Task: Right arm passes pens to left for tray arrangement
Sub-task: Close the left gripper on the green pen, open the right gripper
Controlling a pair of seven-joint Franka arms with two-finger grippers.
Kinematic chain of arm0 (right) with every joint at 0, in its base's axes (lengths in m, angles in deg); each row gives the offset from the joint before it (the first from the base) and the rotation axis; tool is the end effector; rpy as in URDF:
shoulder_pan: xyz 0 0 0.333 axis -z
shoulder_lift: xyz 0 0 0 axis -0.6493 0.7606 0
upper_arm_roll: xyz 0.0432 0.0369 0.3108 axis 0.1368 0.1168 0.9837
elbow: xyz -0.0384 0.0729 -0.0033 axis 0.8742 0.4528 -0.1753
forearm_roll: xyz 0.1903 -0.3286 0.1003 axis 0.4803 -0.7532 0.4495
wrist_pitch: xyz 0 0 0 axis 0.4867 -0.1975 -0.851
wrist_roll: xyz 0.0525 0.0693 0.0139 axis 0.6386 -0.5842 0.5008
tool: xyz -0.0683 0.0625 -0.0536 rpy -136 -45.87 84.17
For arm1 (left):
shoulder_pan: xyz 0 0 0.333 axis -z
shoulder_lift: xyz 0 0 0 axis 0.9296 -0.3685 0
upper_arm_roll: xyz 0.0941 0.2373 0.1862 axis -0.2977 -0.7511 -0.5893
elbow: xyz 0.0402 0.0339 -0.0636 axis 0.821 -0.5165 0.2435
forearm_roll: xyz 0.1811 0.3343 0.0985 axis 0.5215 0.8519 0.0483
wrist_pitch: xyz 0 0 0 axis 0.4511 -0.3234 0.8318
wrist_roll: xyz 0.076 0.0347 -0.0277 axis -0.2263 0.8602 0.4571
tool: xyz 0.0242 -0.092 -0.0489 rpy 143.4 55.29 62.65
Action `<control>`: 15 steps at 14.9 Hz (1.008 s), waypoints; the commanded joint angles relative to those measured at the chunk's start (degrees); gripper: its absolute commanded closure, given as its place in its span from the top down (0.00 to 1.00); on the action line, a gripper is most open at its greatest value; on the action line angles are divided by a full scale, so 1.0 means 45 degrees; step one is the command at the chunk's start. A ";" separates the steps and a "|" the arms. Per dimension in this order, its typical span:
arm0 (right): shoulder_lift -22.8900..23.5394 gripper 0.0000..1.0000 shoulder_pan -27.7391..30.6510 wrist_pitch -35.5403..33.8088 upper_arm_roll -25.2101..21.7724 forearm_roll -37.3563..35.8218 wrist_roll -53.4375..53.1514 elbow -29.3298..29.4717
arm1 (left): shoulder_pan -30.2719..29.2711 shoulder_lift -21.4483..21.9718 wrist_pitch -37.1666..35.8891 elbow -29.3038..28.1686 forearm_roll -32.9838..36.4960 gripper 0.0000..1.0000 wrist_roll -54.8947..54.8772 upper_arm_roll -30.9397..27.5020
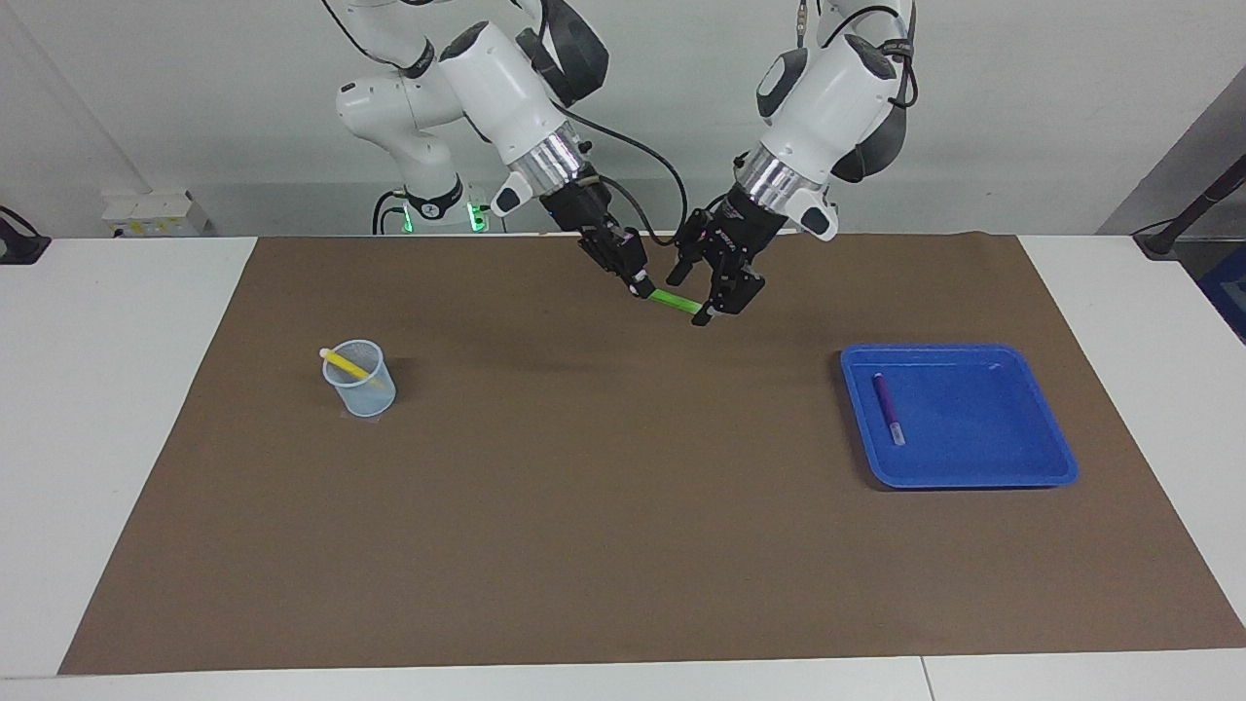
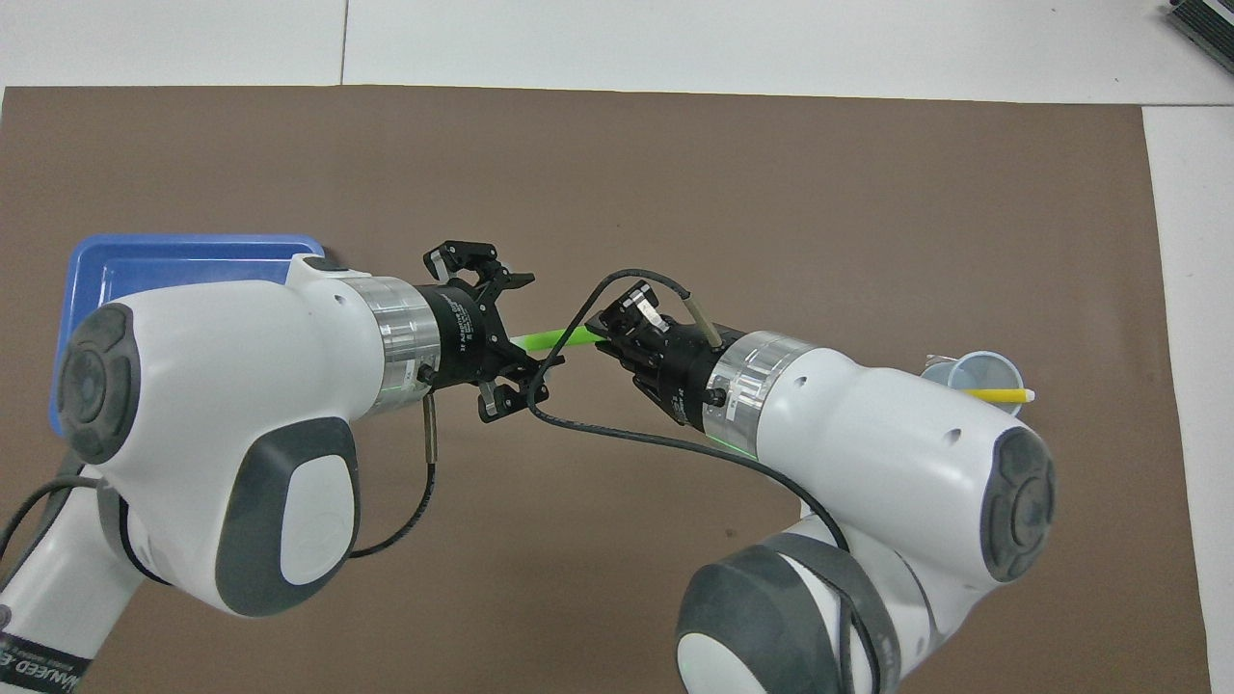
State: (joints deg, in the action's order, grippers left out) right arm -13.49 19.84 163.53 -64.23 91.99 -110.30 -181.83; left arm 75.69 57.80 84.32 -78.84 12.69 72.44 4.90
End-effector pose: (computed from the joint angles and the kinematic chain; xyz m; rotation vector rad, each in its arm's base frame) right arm 0.4915 0.3144 0.5378 -2.1588 1.0779 -0.1302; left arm 0.4953 -0.2969 0.5428 1.5671 2.0658 -0.3790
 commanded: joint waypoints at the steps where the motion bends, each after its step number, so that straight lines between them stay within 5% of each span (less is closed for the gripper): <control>1: -0.0340 0.00 0.0037 0.0321 0.0011 0.0393 0.0201 -0.0404 | 0.0231 0.0460 0.0946 -0.0717 -0.0084 0.82 -0.0041 -0.0142; 7: -0.0496 0.00 0.0154 -0.0496 0.0011 0.0393 0.1683 -0.0541 | 0.0699 0.0303 0.2395 -0.1323 -0.0084 0.81 -0.0061 -0.0142; 15: -0.0555 0.00 0.0154 -0.0792 0.0011 0.0393 0.2174 -0.0521 | 0.1227 0.0459 0.1145 -0.1401 -0.0084 0.81 -0.0295 -0.0142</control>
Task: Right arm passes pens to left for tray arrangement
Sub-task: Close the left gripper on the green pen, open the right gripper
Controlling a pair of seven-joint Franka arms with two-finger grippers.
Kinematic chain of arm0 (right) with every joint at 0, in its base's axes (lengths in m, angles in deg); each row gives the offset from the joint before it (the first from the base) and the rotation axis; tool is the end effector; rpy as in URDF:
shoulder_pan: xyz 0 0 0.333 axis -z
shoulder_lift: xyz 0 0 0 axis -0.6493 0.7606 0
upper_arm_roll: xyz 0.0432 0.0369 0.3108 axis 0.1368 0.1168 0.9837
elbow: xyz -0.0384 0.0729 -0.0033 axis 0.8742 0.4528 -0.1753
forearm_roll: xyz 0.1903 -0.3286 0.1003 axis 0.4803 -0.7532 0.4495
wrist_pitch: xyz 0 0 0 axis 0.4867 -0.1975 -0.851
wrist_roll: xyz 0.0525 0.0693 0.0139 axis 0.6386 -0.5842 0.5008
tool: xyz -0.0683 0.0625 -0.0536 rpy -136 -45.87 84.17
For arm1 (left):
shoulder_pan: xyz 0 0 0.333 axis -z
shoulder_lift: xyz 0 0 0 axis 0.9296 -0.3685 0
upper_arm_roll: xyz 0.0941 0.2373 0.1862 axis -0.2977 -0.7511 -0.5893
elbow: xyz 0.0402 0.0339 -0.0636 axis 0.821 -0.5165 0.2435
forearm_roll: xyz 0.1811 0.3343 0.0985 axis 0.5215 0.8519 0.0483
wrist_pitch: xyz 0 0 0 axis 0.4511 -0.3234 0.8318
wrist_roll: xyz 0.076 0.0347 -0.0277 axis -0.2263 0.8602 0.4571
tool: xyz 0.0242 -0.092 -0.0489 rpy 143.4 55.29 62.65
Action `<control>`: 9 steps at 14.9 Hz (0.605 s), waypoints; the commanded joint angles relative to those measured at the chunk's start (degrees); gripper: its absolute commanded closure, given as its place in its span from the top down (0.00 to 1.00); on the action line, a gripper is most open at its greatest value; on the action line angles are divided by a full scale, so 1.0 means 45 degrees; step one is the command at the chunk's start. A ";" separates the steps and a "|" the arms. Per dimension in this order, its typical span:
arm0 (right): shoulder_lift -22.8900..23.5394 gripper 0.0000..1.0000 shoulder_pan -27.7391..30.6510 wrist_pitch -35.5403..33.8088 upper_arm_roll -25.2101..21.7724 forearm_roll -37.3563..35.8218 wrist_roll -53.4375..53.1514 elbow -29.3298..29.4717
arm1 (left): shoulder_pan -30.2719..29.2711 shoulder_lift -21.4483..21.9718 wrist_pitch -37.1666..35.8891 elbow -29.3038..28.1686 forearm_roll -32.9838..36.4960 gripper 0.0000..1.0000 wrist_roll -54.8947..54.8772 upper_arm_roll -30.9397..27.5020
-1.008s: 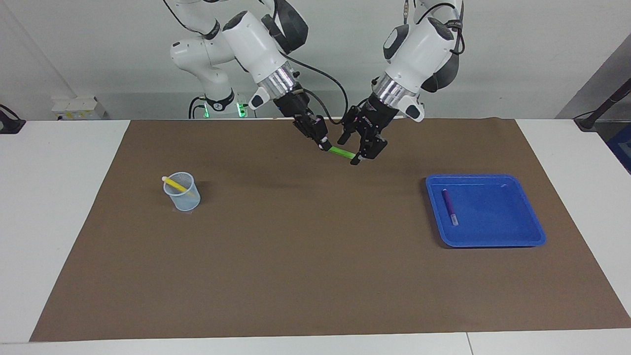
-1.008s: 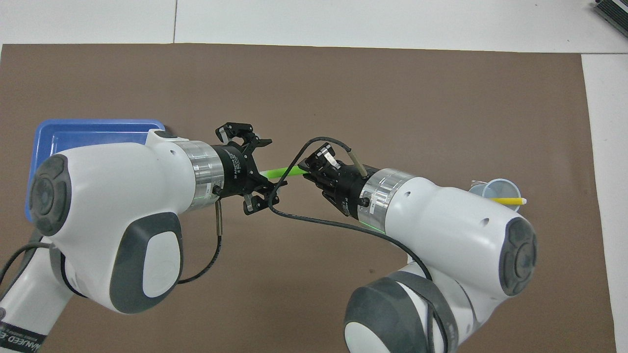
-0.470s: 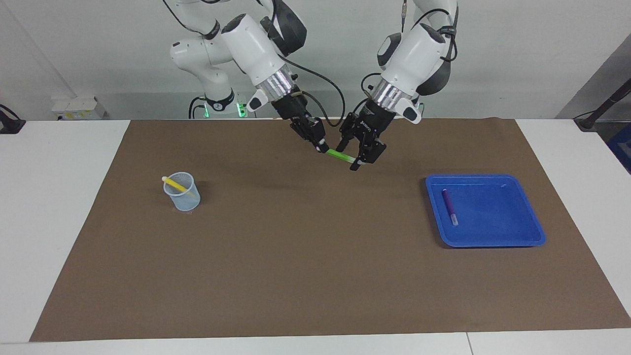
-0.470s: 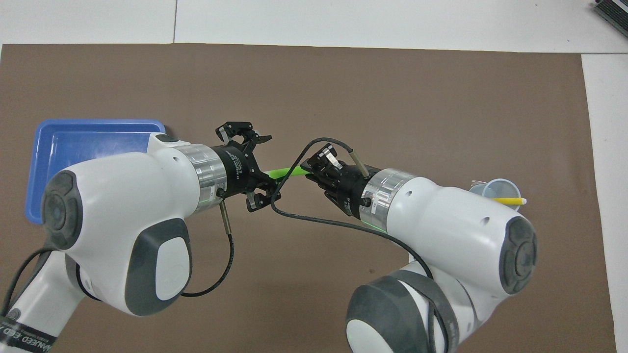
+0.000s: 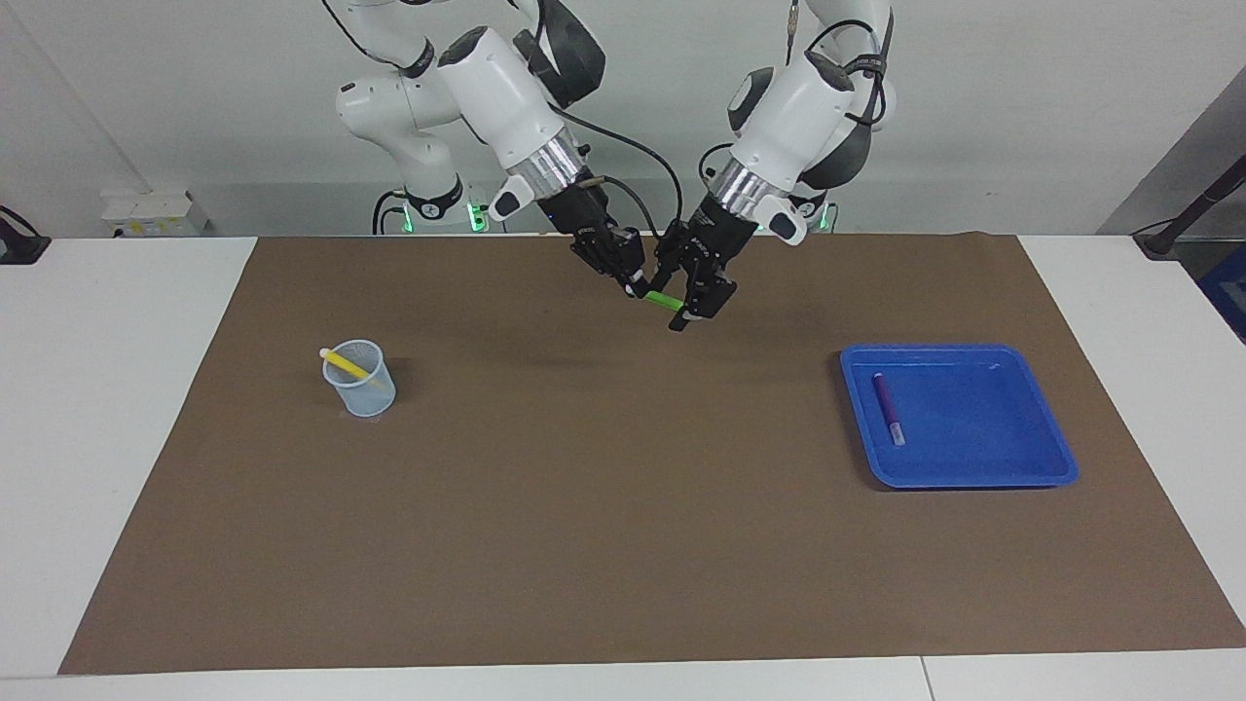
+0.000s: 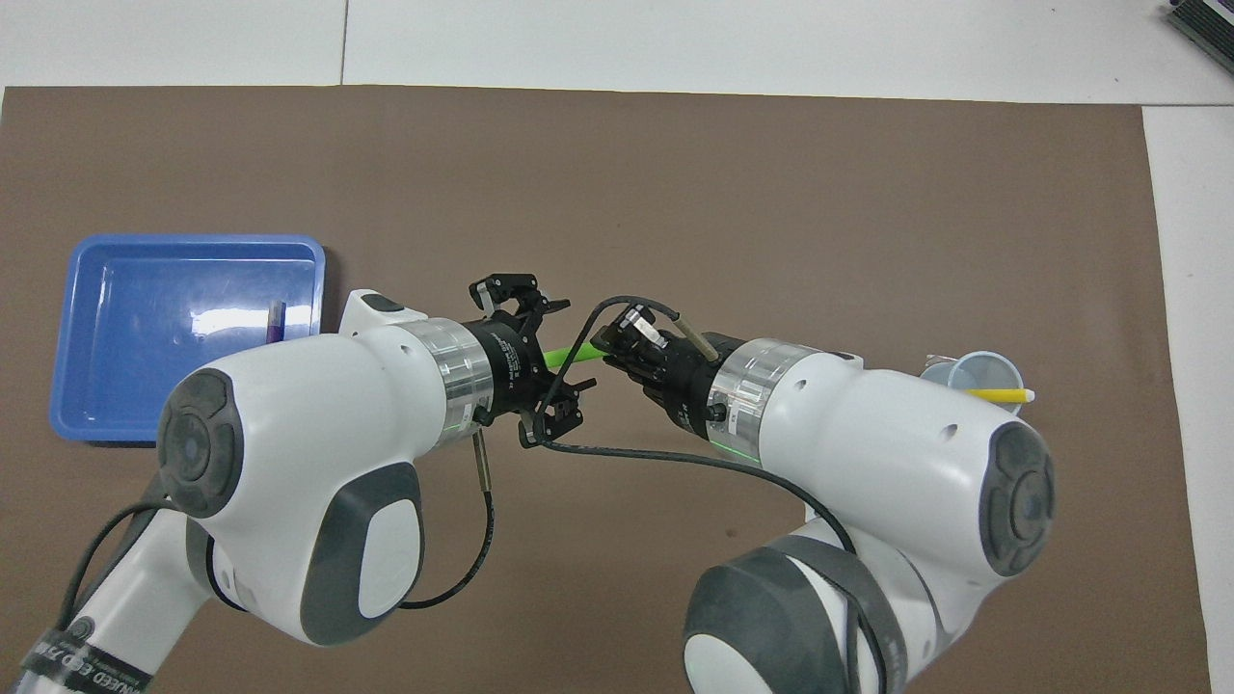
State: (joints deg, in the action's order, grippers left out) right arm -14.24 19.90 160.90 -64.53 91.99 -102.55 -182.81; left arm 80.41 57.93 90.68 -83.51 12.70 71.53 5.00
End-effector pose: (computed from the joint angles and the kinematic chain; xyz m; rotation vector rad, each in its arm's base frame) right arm 0.4865 0.3110 0.5311 -2.2657 0.9382 -0.1499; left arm 0.4692 -0.3279 0.5145 1.6205 2.0114 -0.3537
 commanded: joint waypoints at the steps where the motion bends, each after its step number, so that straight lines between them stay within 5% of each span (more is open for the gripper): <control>1: -0.0389 0.00 0.0141 -0.0208 0.0077 0.0393 0.0451 -0.0304 | 0.0159 0.0432 -0.0229 -0.0345 -0.0086 0.77 -0.0073 -0.0165; 4: -0.0389 0.00 0.0141 -0.0208 0.0077 0.0393 0.0451 -0.0304 | 0.0062 0.0432 -0.0326 -0.0345 -0.0086 0.65 -0.0249 -0.0184; 9: -0.0389 0.00 0.0141 -0.0208 0.0077 0.0393 0.0451 -0.0304 | -0.0095 0.0647 -0.1029 -0.0228 -0.0086 0.30 -0.0659 -0.0301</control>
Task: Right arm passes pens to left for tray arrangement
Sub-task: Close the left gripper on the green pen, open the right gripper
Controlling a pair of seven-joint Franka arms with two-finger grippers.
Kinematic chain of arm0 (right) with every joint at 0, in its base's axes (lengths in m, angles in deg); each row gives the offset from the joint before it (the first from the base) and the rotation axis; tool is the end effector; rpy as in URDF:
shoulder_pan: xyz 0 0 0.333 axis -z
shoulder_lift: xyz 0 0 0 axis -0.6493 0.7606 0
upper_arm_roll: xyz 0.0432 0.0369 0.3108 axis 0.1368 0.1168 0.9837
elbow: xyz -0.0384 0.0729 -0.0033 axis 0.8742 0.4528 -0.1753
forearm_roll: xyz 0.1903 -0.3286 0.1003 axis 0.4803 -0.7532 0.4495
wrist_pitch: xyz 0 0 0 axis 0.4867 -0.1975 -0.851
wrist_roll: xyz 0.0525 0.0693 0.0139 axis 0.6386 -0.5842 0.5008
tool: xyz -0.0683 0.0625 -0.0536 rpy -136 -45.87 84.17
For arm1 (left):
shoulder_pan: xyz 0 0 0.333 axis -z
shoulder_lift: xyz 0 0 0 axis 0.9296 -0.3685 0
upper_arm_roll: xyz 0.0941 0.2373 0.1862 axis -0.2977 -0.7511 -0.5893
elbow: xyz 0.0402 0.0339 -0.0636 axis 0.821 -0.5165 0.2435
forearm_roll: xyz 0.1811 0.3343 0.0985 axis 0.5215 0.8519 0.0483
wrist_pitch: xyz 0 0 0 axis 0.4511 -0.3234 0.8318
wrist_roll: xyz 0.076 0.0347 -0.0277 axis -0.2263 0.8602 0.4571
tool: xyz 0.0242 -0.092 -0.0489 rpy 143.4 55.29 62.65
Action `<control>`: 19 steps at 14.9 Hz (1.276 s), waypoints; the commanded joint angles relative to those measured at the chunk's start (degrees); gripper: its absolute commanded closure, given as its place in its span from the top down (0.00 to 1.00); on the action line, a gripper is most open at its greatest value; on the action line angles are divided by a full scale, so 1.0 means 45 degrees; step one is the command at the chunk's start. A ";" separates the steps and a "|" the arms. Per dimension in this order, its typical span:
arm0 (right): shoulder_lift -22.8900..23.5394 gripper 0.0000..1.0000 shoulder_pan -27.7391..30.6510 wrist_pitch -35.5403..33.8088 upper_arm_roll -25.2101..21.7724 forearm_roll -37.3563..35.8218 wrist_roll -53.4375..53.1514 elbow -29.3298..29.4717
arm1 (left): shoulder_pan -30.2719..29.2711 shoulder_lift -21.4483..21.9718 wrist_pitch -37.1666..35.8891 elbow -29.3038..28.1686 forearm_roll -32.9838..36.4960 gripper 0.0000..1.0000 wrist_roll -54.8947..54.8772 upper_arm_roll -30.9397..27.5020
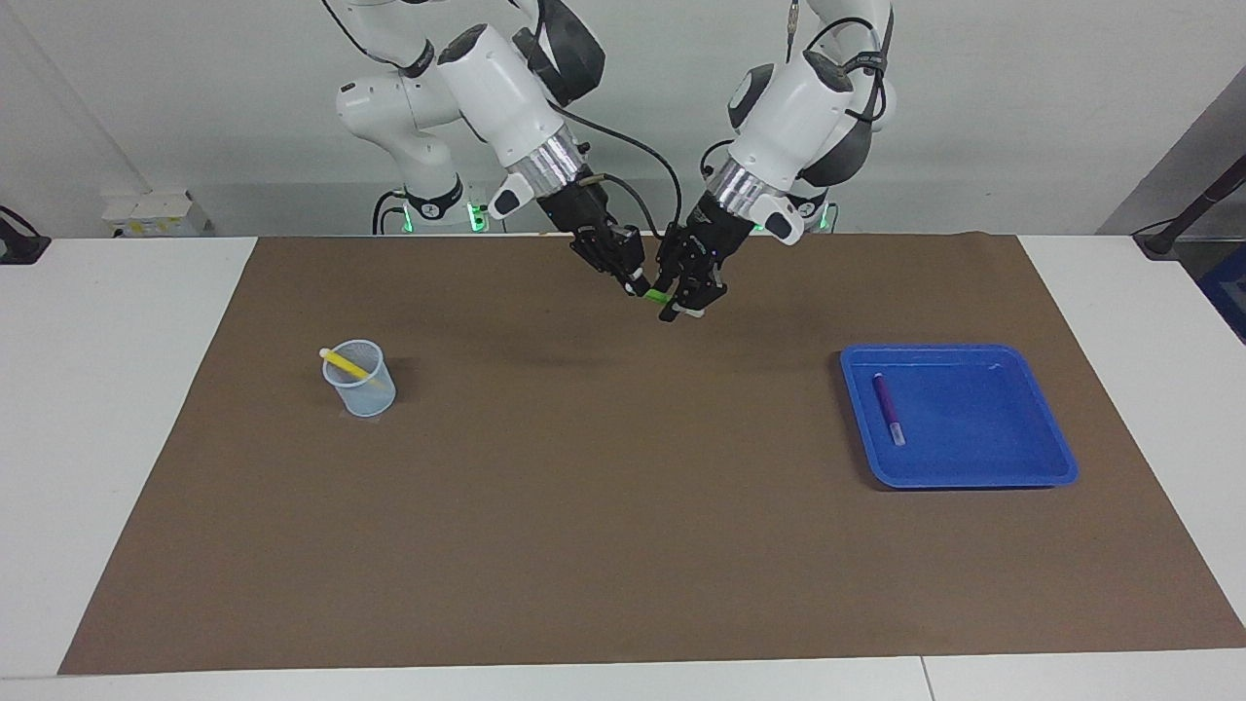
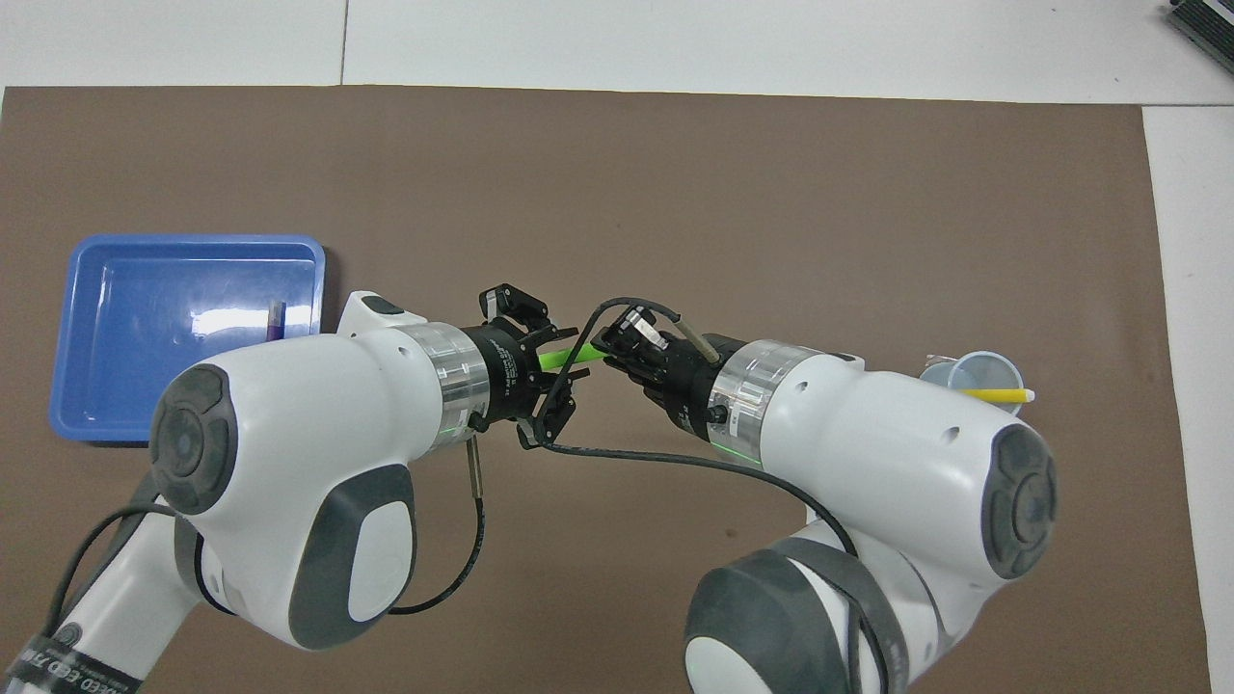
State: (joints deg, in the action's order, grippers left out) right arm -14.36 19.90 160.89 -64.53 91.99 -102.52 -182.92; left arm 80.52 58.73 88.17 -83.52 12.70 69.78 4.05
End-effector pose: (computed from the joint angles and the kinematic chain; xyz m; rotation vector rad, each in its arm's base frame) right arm 0.4859 0.3107 0.5313 -2.2662 0.9375 -0.1505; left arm 0.4680 -0.3214 0.5172 1.6632 2.0036 -0.3554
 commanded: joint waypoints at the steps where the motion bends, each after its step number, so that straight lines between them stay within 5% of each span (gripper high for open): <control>1: -0.0362 0.00 0.0141 -0.0206 0.0077 0.0393 0.0446 -0.0279 | -0.0139 0.0488 -0.0588 -0.0226 -0.0087 0.19 -0.0423 -0.0091; 3: -0.0362 0.00 0.0141 -0.0206 0.0077 0.0393 0.0446 -0.0279 | -0.0139 0.0527 -0.0959 -0.0187 -0.0087 0.00 -0.0659 -0.0091; 10: -0.0362 0.00 0.0161 -0.0576 -0.0001 0.0393 0.0427 -0.0221 | -0.0120 0.0644 -0.1370 -0.0109 -0.0087 0.00 -0.1440 -0.0130; 11: -0.0362 0.15 0.0161 -0.0635 -0.0021 0.0393 0.0427 -0.0181 | -0.0119 0.0644 -0.1429 -0.0109 -0.0087 0.00 -0.1479 -0.0130; 13: -0.0362 0.80 0.0161 -0.0636 -0.0021 0.0393 0.0349 -0.0162 | -0.0139 0.0644 -0.1624 -0.0031 -0.0087 0.00 -0.1615 -0.0130; 14: -0.0362 1.00 0.0161 -0.0636 -0.0021 0.0393 0.0310 -0.0162 | -0.0139 0.0644 -0.1721 -0.0030 -0.0087 0.00 -0.1810 -0.0149; 19: -0.0459 1.00 0.0879 -0.2757 -0.0138 0.0198 0.2681 -0.0025 | -0.0607 0.0742 -0.2774 -0.0030 -0.0087 0.00 -0.4361 -0.0150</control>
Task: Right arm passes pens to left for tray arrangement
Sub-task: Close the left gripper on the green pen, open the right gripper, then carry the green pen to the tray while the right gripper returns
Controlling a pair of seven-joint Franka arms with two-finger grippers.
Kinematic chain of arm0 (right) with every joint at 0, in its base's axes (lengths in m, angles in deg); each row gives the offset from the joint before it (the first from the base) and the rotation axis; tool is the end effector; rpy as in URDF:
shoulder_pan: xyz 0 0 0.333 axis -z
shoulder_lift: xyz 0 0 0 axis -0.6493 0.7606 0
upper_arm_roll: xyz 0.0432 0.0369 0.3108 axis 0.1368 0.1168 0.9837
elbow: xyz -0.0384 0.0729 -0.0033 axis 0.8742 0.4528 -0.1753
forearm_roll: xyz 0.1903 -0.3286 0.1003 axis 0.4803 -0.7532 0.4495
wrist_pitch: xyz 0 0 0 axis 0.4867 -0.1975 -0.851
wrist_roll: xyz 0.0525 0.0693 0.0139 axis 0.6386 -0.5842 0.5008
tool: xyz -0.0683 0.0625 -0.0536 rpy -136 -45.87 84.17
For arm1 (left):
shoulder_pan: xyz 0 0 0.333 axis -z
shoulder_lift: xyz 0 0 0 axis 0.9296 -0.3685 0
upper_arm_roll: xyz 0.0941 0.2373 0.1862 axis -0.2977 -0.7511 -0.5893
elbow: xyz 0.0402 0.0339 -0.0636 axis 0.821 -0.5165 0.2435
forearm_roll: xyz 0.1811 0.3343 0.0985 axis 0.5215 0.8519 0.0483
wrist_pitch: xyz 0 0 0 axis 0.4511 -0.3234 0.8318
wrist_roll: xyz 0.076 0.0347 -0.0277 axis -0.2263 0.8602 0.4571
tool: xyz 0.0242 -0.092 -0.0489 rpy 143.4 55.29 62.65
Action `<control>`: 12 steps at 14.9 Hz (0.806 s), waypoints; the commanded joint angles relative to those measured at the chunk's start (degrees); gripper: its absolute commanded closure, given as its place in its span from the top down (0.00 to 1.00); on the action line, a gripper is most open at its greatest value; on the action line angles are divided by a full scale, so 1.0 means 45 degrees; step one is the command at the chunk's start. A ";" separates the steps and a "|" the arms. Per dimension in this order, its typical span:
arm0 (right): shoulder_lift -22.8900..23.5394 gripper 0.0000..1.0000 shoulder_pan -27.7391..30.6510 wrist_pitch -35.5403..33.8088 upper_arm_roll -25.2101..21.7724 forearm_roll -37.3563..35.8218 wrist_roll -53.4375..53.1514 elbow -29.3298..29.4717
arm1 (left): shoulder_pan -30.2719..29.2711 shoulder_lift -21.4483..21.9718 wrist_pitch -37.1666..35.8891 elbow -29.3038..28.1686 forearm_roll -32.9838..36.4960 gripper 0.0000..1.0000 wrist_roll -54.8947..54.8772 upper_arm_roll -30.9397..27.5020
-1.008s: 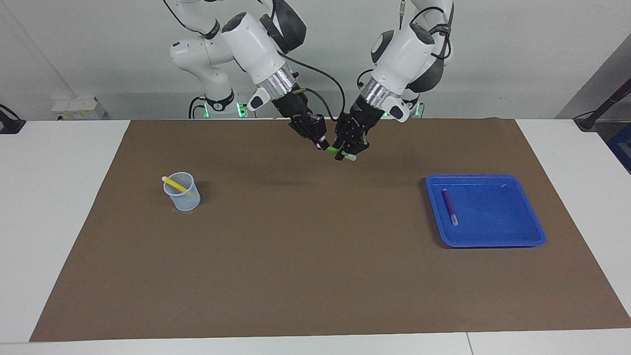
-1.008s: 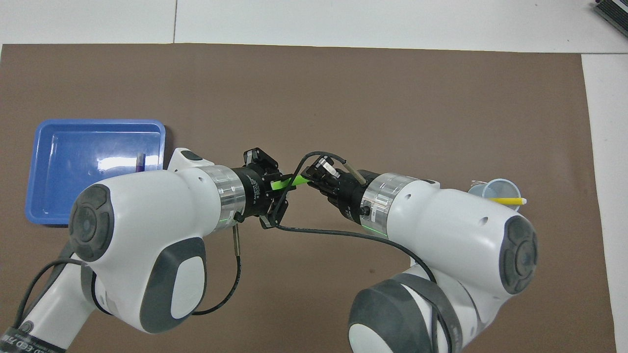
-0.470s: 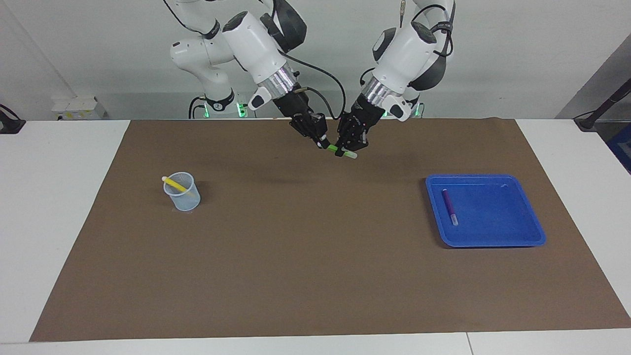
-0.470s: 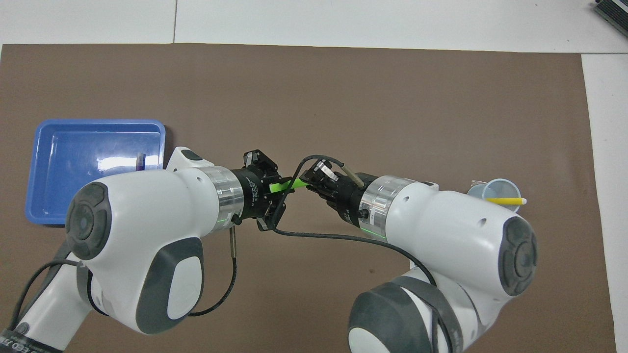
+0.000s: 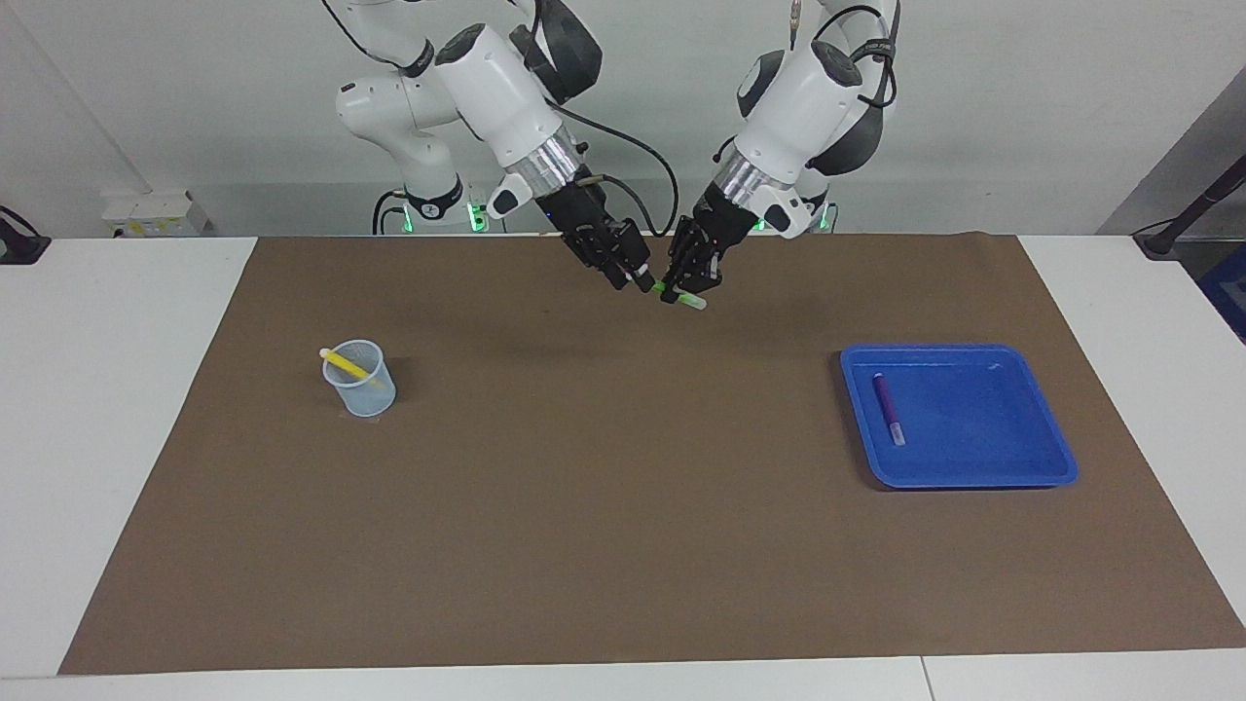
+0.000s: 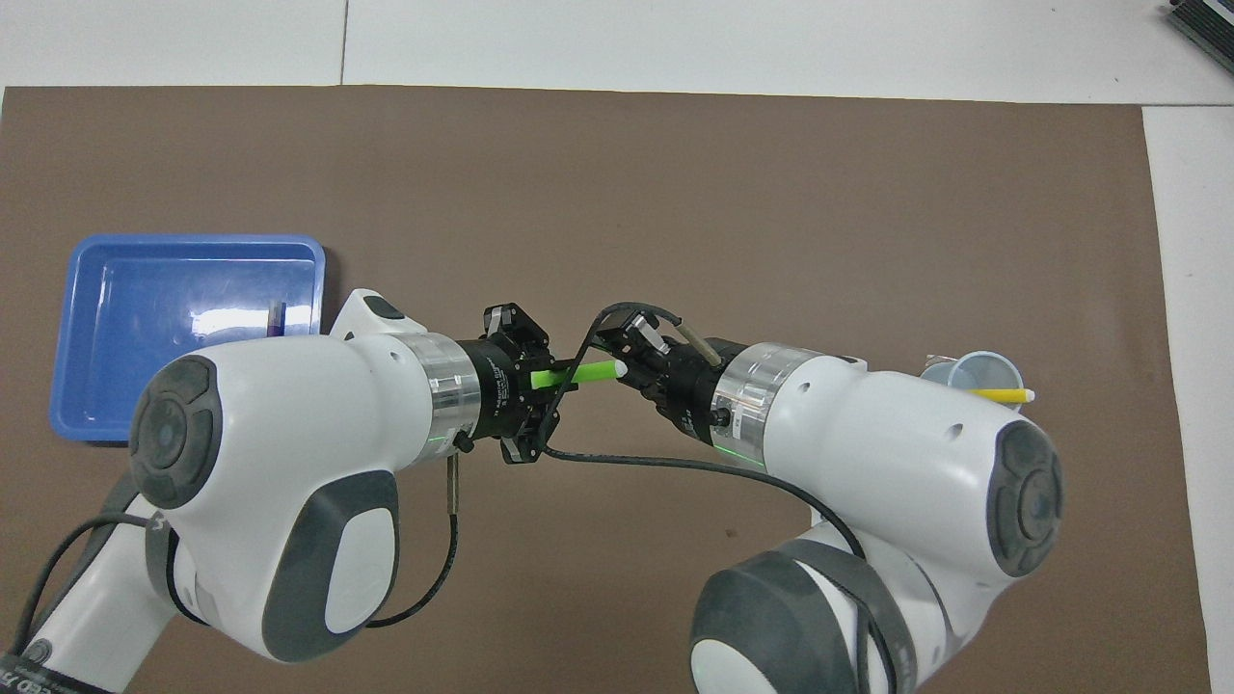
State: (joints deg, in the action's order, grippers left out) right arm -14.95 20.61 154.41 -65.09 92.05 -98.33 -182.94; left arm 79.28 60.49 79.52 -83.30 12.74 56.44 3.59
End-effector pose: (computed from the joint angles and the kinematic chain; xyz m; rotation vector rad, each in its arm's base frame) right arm 0.4829 0.3034 0.5242 -2.3613 0.8661 -0.0833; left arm 0.4594 -0.3099 0.5190 1.9486 1.8332 -0.3442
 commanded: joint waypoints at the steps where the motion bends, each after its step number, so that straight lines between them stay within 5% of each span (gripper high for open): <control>1: -0.0425 1.00 0.1152 -0.2233 -0.0033 0.0164 0.3076 -0.0022 | -0.0584 0.0389 -0.1300 -0.0079 -0.0056 0.00 -0.2663 -0.0065; 5: -0.0699 1.00 0.3085 -0.5187 -0.0014 -0.0399 0.7846 -0.0022 | -0.1424 0.0701 -0.3660 -0.0079 0.0274 0.00 -0.9473 -0.0144; 12: -0.1012 1.00 0.5312 -0.7728 -0.0014 -0.3173 1.4189 -0.0099 | -0.3786 0.0780 -0.6987 0.0566 0.4178 0.00 -1.8349 -0.0202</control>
State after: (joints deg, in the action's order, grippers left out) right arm -17.99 40.85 122.05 -65.83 80.64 -44.22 -182.60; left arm 64.54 63.28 50.81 -81.31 27.41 -17.45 2.46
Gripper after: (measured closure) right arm 0.000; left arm 0.828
